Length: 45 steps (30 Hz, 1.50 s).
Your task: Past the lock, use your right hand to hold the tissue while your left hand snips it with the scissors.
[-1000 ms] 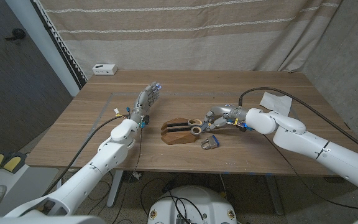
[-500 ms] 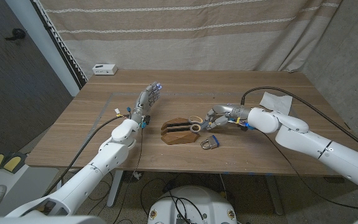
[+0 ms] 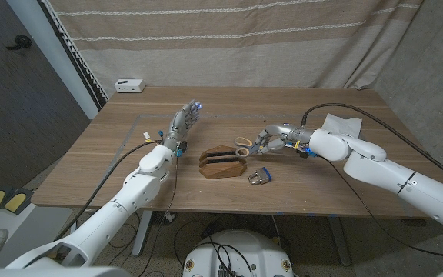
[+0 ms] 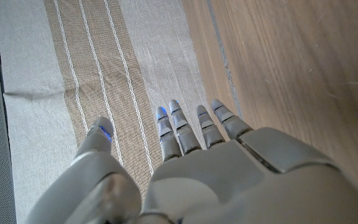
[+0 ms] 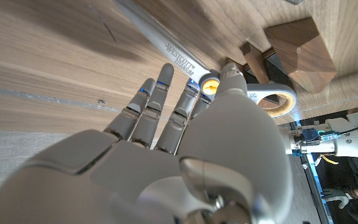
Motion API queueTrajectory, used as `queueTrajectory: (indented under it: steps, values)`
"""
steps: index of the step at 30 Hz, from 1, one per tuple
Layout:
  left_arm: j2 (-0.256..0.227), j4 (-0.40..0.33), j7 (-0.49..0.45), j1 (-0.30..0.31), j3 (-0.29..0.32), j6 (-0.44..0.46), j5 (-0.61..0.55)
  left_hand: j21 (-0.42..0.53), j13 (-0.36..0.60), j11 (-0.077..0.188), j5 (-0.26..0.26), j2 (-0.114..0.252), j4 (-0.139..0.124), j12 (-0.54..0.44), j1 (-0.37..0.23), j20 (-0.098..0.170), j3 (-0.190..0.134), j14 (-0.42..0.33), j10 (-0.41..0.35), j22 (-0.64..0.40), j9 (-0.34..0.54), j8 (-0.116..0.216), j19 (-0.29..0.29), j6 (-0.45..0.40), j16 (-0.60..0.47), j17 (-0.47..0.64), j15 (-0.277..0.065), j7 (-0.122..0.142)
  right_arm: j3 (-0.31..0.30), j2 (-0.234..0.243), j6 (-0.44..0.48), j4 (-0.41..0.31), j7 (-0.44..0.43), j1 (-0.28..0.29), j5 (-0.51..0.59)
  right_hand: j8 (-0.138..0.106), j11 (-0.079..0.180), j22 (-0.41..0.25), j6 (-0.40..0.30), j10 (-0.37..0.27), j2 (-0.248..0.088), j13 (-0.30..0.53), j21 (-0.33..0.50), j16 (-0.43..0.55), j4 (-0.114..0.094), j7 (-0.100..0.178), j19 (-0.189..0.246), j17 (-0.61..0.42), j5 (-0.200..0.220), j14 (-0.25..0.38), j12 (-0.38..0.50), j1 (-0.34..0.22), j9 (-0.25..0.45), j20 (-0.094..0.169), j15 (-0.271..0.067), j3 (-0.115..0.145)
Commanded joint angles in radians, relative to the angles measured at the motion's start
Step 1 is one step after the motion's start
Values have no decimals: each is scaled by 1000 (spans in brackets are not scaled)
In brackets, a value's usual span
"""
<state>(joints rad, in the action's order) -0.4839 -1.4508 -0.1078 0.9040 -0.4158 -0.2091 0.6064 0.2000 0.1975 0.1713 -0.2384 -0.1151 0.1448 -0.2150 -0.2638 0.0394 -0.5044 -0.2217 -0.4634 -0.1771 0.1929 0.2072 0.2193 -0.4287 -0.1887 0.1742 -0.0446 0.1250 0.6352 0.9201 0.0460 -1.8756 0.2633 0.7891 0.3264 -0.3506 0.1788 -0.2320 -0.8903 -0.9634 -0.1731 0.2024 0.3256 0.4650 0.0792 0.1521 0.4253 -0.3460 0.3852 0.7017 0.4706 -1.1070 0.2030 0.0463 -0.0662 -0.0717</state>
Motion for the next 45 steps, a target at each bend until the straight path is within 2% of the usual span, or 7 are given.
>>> queueTrajectory:
  steps: [1,9,17,27,35,40,45]
  values:
    - [7,7,-4,-13,-7,5,-8,-1,4,3,-6,-2,-1,-1,5,85,-10,-2,-5,-3,3,0,-2,-3,2,4,-144,1,-16,11,-4,-2,-20,2,-8,6,5,-7,-32,-38,-32,4,9,11,-89,9,9,-7,-10,22,6,-32,3,151,-171,105]
    - [10,-1,-19,-13,-8,11,-15,-1,4,2,-7,-2,0,-1,5,85,-11,-2,-6,-3,3,-1,-2,-3,2,4,-143,1,-27,13,-23,14,-30,0,-24,25,0,-14,-27,-81,-31,3,26,29,-87,-13,15,-10,-26,67,15,-49,6,150,-172,130]
    - [26,21,-16,-29,-17,9,-18,-1,4,-1,-7,-2,0,-1,5,85,-11,-1,-7,-3,3,-1,-3,-3,2,4,-143,1,-35,14,-25,23,-27,-1,-48,44,4,-26,-25,-106,-30,20,59,48,-83,-29,48,-12,-42,116,27,-70,11,151,-173,154]
    - [45,48,-19,-49,-26,4,-26,-1,4,1,-7,-2,0,-1,6,84,-11,-2,-8,-3,3,-1,-2,-4,2,4,-143,1,-34,13,-37,54,11,-28,-87,49,5,-34,-33,-119,-30,35,74,55,-80,-43,53,-13,-51,136,39,-80,13,150,-173,165]
    - [61,52,-44,-45,-29,2,-32,-1,4,3,-7,-3,0,-1,6,85,-11,-3,-8,-3,3,-1,-3,-3,2,4,-144,2,-18,3,-69,109,68,-75,-120,60,-5,-44,-32,-143,-33,53,92,64,-85,-51,58,-13,-60,162,57,-86,16,148,-173,181]
    - [72,66,-49,-53,-33,-7,-40,-1,4,3,-7,-3,0,0,6,85,-12,-2,-7,-3,3,-1,-3,-3,2,4,-144,1,-10,-15,-97,165,104,-109,-158,68,3,-50,-29,-155,-35,66,103,66,-89,-54,59,-13,-65,173,68,-88,18,147,-173,191]
    - [80,73,-61,-57,-34,-10,-46,-1,4,1,-7,-3,0,0,6,84,-12,-3,-8,-3,3,-1,-3,-4,2,4,-142,1,0,-37,-137,225,121,-139,-187,82,6,-59,-19,-157,-39,89,118,71,-103,-57,57,-13,-72,191,82,-87,24,142,-172,211]
